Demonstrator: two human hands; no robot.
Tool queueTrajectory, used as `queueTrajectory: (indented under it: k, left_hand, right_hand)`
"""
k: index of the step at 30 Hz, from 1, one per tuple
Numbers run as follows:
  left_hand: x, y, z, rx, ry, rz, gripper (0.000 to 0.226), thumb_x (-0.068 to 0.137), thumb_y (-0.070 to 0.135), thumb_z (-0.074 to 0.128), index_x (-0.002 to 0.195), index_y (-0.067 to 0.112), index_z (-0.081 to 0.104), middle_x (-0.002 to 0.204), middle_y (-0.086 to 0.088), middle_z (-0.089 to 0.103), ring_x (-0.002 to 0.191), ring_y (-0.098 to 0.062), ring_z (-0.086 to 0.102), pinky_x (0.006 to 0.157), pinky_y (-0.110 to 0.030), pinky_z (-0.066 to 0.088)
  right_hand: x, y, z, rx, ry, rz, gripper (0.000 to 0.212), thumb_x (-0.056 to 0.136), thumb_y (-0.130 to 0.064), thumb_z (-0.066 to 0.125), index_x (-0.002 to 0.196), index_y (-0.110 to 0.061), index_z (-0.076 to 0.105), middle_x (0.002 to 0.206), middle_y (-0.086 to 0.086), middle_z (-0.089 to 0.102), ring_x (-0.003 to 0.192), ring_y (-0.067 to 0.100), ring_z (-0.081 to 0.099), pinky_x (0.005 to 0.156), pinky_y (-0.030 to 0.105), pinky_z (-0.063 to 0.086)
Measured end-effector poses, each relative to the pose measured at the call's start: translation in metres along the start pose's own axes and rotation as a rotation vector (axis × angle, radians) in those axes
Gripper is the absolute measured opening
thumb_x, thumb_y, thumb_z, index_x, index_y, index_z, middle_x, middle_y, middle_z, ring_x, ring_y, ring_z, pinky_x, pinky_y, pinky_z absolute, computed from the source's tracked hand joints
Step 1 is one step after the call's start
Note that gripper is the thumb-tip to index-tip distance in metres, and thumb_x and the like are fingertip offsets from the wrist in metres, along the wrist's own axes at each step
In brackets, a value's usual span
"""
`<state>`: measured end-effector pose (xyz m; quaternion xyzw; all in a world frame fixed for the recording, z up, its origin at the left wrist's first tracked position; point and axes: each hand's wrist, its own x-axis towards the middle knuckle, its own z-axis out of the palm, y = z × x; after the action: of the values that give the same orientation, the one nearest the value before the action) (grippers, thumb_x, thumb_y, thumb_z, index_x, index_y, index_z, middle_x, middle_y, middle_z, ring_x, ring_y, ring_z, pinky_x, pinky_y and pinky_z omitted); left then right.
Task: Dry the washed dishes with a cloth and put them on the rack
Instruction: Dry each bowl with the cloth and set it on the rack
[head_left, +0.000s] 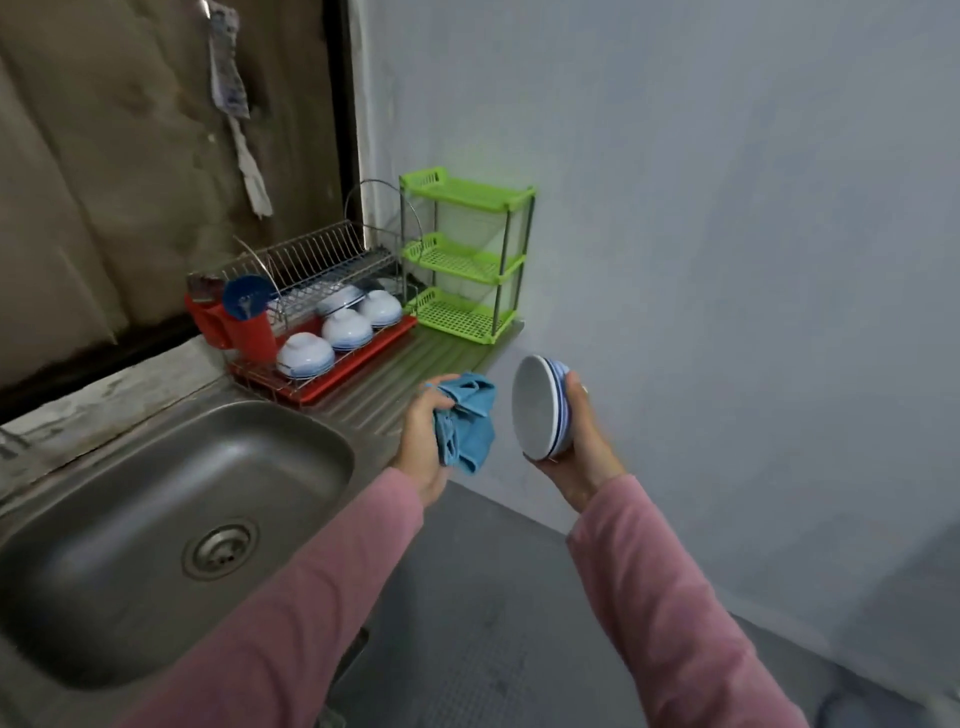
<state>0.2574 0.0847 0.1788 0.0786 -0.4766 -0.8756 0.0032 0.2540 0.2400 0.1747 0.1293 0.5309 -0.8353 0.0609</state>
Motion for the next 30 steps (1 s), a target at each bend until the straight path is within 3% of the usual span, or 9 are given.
queueTrajectory:
  k: [4,6,9,12,14,18,22,26,30]
  left_hand:
    - [0.047,-0.005,0.006,0.04,0.035,0.025,0.044,0.099,0.053,0.039,0.088,0.016,0.062,0.073,-0.004,0.069,0.073,-0.021,0.063,0.071,-0.035,0.049]
    - [0.074,-0.003,0.006,0.048,0.062,0.061,0.053,0.096,0.062,0.037,0.085,0.016,0.059,0.073,-0.004,0.069,0.073,-0.02,0.065,0.074,-0.036,0.05]
    - [0.119,-0.001,0.0,0.12,0.173,0.097,0.051,0.094,0.064,0.042,0.079,0.017,0.056,0.071,-0.005,0.068,0.068,-0.019,0.067,0.064,-0.032,0.054]
    - [0.174,0.0,-0.014,0.286,0.361,0.205,0.029,0.089,0.047,0.067,0.082,0.021,0.058,0.087,-0.007,0.068,0.084,-0.027,0.066,0.073,-0.041,0.054]
    - [0.207,0.004,-0.022,0.339,0.427,0.262,0.015,0.088,0.026,0.073,0.083,0.024,0.059,0.093,-0.004,0.066,0.087,-0.026,0.063,0.072,-0.036,0.052]
    - [0.261,0.014,-0.036,0.345,0.479,0.322,0.031,0.087,0.013,0.072,0.098,0.039,0.059,0.116,-0.006,0.061,0.103,-0.028,0.062,0.088,-0.045,0.055]
    - [0.306,0.027,-0.054,0.401,0.597,0.38,0.039,0.088,0.011,0.072,0.116,0.03,0.054,0.124,-0.011,0.058,0.109,-0.028,0.06,0.092,-0.045,0.054]
    - [0.325,0.035,-0.073,0.488,0.734,0.413,0.038,0.088,0.011,0.071,0.116,0.026,0.05,0.12,-0.005,0.057,0.105,-0.021,0.058,0.084,-0.029,0.049]
    - [0.329,0.027,-0.099,0.504,0.85,0.366,0.036,0.088,0.014,0.072,0.115,0.023,0.049,0.114,-0.004,0.058,0.098,-0.019,0.059,0.08,-0.025,0.049]
  right_hand:
    - [0.058,-0.011,0.006,-0.033,-0.006,0.0,0.06,0.089,-0.054,0.062,0.133,-0.016,0.046,0.118,0.007,0.062,0.091,0.017,0.063,0.064,0.032,0.056]
    - [0.089,-0.01,0.012,-0.066,-0.016,0.023,0.057,0.091,-0.051,0.062,0.13,-0.014,0.044,0.117,0.008,0.061,0.092,0.018,0.063,0.071,0.034,0.057]
    - [0.139,-0.009,0.024,-0.122,-0.062,0.041,0.057,0.089,-0.052,0.063,0.13,-0.016,0.044,0.115,0.007,0.063,0.091,0.017,0.062,0.072,0.033,0.056]
    - [0.188,-0.012,0.043,-0.173,-0.1,0.051,0.052,0.091,-0.048,0.064,0.126,-0.017,0.042,0.112,0.004,0.062,0.09,0.015,0.063,0.067,0.03,0.057]
    - [0.22,-0.016,0.061,-0.192,-0.137,0.044,0.056,0.088,-0.047,0.068,0.127,-0.016,0.043,0.116,0.005,0.063,0.092,0.017,0.066,0.064,0.03,0.059]
    - [0.284,-0.015,0.095,-0.321,-0.192,0.031,0.099,0.058,-0.065,0.084,0.134,-0.015,0.044,0.122,0.007,0.066,0.107,0.025,0.067,0.096,0.048,0.054]
    - [0.339,-0.014,0.132,-0.521,-0.294,0.032,0.128,0.039,-0.087,0.076,0.14,-0.016,0.045,0.128,0.002,0.062,0.114,0.024,0.062,0.104,0.047,0.048]
    - [0.373,-0.002,0.16,-0.591,-0.422,0.03,0.081,0.071,-0.061,0.079,0.131,-0.018,0.046,0.127,-0.007,0.054,0.117,0.017,0.054,0.101,0.034,0.043]
    - [0.402,0.024,0.187,-0.632,-0.507,-0.001,0.066,0.078,-0.044,0.081,0.128,-0.016,0.05,0.125,0.0,0.057,0.112,0.018,0.056,0.091,0.03,0.044]
